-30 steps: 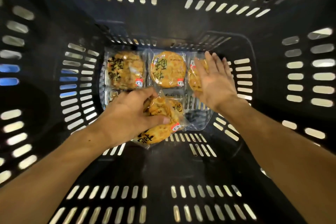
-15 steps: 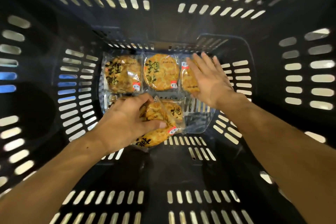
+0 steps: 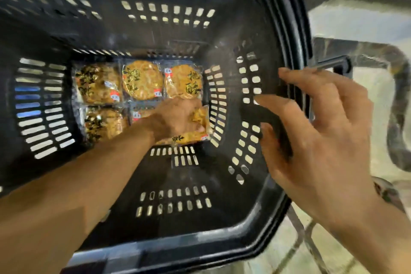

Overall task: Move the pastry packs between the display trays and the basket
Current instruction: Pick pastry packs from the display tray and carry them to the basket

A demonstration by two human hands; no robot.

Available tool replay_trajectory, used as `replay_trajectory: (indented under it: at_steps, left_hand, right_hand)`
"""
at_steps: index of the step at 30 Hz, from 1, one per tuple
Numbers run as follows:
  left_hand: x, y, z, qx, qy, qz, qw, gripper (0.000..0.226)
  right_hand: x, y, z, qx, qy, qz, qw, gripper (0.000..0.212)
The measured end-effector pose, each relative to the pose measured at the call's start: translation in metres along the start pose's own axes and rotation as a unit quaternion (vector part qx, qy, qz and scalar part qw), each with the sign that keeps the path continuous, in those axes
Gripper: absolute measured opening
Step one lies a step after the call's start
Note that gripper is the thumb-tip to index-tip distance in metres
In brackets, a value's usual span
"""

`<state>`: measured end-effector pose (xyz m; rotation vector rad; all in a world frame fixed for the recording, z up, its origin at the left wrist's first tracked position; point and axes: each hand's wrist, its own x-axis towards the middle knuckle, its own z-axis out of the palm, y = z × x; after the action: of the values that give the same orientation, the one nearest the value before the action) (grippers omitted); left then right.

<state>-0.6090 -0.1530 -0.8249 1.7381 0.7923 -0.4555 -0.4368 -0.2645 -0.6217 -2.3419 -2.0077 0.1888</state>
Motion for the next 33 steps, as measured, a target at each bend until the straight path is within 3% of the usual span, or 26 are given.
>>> replay_trajectory:
  at_steps: [4, 7, 9, 12, 17, 22, 26, 28, 30, 33]
  left_hand:
    - [0.032, 0.0, 0.022, 0.091, 0.022, -0.006, 0.996, 0.043]
    - [0.038, -0.006, 0.039, 0.272, 0.025, -0.011, 0.962, 0.077]
    - [0.033, -0.014, 0.052, 0.317, 0.058, -0.001, 0.947, 0.093]
    - [0.015, -0.034, 0.071, 0.302, 0.083, -0.023, 0.95, 0.103]
    - [0.005, -0.046, 0.085, 0.293, 0.056, -0.055, 0.953, 0.088]
    - [0.013, -0.043, 0.084, 0.324, -0.035, -0.024, 0.945, 0.09]
    - [0.016, -0.03, 0.07, 0.326, -0.028, -0.04, 0.944, 0.087]
    - [0.015, -0.021, 0.059, 0.345, -0.075, -0.027, 0.935, 0.079]
    - [-0.002, 0.005, 0.041, 0.293, -0.107, -0.065, 0.948, 0.077]
    - [-0.057, 0.065, 0.003, 0.219, -0.01, -0.083, 0.972, 0.076]
  right_hand:
    - [-0.009, 0.014, 0.021, 0.004, -0.047, 0.027, 0.999, 0.048]
    - [-0.008, 0.017, 0.033, 0.033, -0.026, 0.027, 0.999, 0.05]
    - [-0.008, 0.016, 0.034, 0.051, -0.019, 0.031, 0.998, 0.046]
    - [-0.008, 0.018, 0.035, 0.066, -0.026, 0.033, 0.997, 0.042]
    - [-0.011, 0.02, 0.038, 0.096, -0.019, 0.036, 0.995, 0.039]
    - [-0.011, 0.022, 0.041, 0.12, -0.013, 0.031, 0.992, 0.036]
    - [-0.013, 0.021, 0.043, 0.102, -0.005, 0.033, 0.994, 0.036]
    - [-0.014, 0.019, 0.043, 0.079, -0.02, 0.033, 0.996, 0.037]
    - [-0.013, 0.015, 0.037, 0.072, -0.054, 0.032, 0.995, 0.041]
    - [-0.018, 0.014, -0.005, 0.117, -0.098, 0.076, 0.985, 0.051]
